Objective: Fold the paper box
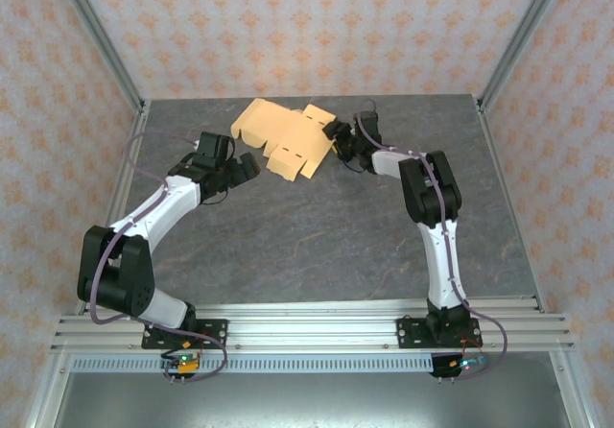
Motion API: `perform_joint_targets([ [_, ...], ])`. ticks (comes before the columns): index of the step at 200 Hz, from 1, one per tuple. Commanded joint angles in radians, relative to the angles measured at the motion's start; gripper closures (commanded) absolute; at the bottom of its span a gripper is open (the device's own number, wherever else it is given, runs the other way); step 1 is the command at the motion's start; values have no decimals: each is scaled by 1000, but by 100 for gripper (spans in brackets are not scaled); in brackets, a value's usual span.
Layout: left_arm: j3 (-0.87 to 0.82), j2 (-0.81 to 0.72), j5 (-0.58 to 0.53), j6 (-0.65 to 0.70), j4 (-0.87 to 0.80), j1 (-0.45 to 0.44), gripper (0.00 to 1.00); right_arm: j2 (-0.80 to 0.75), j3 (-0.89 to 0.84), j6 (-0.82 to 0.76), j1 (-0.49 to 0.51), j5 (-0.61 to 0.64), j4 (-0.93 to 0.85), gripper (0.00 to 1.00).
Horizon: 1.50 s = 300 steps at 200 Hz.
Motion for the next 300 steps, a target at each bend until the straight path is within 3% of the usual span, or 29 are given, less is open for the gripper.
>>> perform_joint_targets([
  [1,2,10,10,6,20,3,0,79,21,68,13,-14,87,45],
  [23,-4,2,-7,10,7,4,0,118,72,81,16,-65,153,54],
  [84,36,-31,15,19,-35,4,0,122,91,124,17,-177,408,98],
  [125,113,-88,21,52,-115,3,0,-17,-3,35,15,-221,434,100],
  [193,218,-176,-105,73,-229,20,0,-472,-184,-606,17,-137,-108,100],
  [237,179,-201,-76,4,-171,40,0,-730,-214,-1032,27,92,-407,100],
  [264,157,-182,-46,-22,-148,47,0,-812,-257,-1455,146,372,-509,100],
  [277,141,-169,-36,-51,-138,53,0,-807,-298,-1649,206,427,-533,100],
  [300,120,-137,15,-78,-109,69,0,-767,-371,-1781,321,494,-554,97],
])
